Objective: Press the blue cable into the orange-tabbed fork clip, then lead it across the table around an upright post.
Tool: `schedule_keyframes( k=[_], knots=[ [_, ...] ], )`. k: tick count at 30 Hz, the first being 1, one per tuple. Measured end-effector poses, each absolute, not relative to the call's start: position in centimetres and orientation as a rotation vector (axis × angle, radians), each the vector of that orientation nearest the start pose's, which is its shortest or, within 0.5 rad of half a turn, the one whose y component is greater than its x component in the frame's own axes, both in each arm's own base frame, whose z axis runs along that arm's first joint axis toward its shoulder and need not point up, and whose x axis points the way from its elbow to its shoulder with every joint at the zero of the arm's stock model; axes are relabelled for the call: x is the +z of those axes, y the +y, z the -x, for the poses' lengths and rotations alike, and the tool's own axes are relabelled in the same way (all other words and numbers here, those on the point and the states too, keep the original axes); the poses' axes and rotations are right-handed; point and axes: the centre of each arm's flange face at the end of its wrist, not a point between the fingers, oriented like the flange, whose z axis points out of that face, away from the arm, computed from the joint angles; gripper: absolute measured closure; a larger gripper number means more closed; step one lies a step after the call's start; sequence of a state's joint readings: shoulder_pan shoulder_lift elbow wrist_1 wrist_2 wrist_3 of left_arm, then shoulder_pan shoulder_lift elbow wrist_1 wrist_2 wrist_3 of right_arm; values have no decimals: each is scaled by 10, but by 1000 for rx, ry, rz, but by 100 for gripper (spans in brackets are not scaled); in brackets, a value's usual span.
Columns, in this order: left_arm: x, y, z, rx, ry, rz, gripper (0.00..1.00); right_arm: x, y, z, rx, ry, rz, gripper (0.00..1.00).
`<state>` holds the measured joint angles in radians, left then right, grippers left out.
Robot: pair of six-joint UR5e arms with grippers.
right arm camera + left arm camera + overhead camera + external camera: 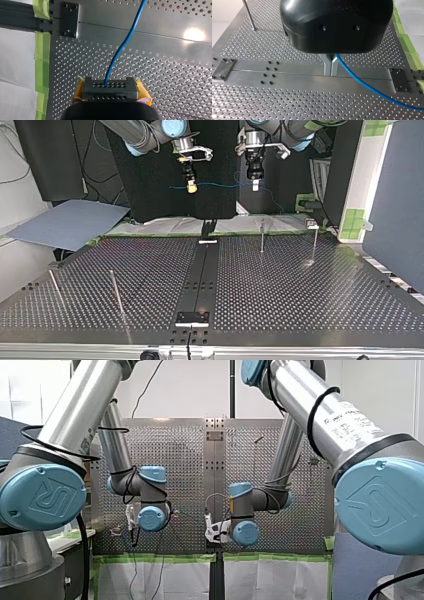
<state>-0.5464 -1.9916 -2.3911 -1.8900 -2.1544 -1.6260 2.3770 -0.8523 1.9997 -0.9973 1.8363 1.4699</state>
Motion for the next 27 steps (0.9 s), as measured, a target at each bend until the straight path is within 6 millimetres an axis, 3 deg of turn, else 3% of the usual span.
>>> schedule_keyframes(
  k=[11, 19, 27],
  knots=[
    [81, -267, -288, -19, 1560, 77, 100, 11, -283, -457, 1402, -869, -1754, 100],
    [81, -267, -288, -19, 1560, 77, 100, 55, -302, -480, 1507, -923, -1684, 100],
    [81, -267, -288, -19, 1560, 77, 100, 98, -315, -482, 1590, -943, -1627, 100]
  ],
)
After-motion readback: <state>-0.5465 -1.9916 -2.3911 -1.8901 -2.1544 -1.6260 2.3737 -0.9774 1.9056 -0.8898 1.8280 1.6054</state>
